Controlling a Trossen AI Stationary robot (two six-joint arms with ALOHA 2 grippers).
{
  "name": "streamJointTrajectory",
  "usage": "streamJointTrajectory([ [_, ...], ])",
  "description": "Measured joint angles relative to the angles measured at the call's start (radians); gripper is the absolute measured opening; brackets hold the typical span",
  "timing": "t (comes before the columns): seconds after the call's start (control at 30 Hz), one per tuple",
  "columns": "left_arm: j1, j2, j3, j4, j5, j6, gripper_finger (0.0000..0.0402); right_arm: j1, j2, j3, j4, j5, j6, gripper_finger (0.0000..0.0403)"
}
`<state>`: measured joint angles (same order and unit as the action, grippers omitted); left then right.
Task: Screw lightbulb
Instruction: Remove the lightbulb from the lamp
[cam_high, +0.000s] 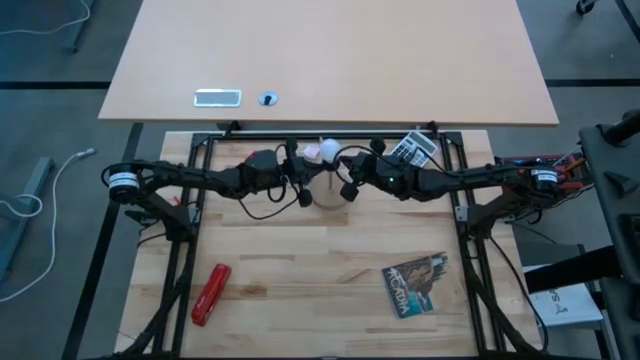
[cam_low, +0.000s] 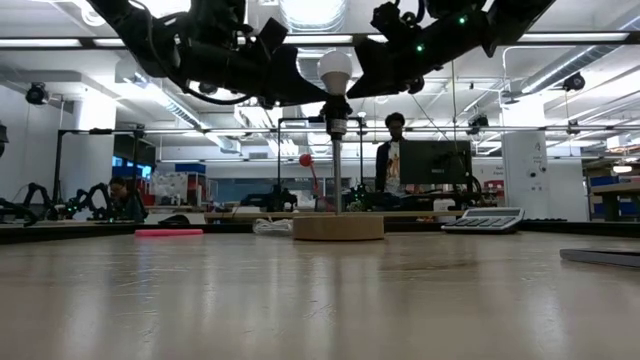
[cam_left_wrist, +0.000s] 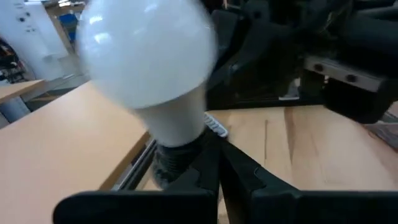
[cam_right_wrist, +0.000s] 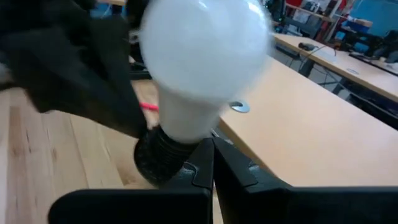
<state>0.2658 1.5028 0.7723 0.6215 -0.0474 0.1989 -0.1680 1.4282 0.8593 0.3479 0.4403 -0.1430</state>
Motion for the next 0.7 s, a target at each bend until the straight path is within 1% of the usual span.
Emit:
streamJointTrajectory([
  [0.33,0.001,-0.003,0.0,-0.004,-0.045,0.0,0.0,0.004,0.0,0.0,0.0,0.005,0.012,0.0],
  [0.57,0.002,-0.019,0.0,-0.004,-0.179,0.017,0.0,0.014,-0.001,0.0,0.0,-0.001,0.027,0.0],
  [0.63,0.004,-0.025,0.0,-0.004,-0.182,0.042,0.0,0.021,-0.001,0.0,0.001,-0.018,0.027,0.0],
  [0.7,0.004,-0.026,0.0,0.005,-0.156,0.071,0.0,0.026,-0.001,0.0,0.005,-0.034,0.032,0.0],
])
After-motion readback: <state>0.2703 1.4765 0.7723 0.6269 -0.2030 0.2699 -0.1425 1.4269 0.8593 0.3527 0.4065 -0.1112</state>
